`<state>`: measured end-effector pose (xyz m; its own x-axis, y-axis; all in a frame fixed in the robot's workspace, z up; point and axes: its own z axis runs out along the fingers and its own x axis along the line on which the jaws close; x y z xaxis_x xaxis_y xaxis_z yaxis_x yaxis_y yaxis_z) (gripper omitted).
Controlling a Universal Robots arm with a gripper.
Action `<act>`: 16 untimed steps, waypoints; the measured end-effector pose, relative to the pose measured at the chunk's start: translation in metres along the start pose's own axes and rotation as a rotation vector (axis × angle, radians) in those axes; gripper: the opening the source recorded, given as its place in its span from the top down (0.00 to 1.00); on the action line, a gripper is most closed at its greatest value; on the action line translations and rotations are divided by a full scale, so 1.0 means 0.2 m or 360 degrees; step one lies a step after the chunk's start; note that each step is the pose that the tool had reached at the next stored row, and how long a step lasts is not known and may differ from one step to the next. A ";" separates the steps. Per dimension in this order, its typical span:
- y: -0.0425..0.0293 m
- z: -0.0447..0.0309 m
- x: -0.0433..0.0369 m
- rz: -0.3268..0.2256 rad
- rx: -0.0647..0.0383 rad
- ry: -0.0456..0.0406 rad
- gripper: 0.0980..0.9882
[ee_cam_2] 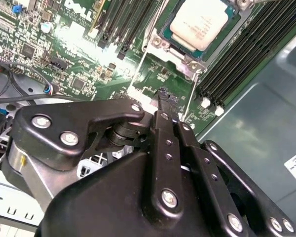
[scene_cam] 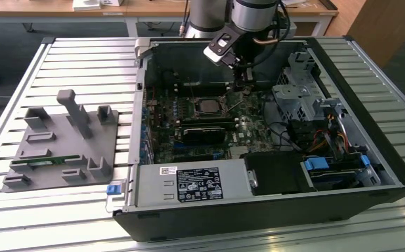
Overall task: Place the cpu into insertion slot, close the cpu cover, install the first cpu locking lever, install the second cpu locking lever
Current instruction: 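Close the cpu cover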
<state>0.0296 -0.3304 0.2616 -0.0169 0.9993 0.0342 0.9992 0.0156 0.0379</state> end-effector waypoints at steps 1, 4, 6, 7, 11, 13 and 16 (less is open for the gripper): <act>0.005 0.001 0.001 0.0000 0.0000 0.0000 0.99; 0.023 0.003 0.002 0.0000 0.0000 0.0000 0.99; 0.035 0.005 0.003 0.0000 0.0000 0.0000 0.99; 0.041 0.005 0.004 0.0000 0.0000 0.0000 0.99; 0.062 0.007 0.007 0.0000 0.0000 -0.0006 0.99; 0.072 0.008 0.009 0.0000 0.0000 -0.0008 0.99; 0.084 0.010 0.012 0.0000 0.0001 -0.0008 0.99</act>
<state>0.0464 -0.3276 0.2603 -0.0169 0.9994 0.0291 0.9992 0.0158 0.0375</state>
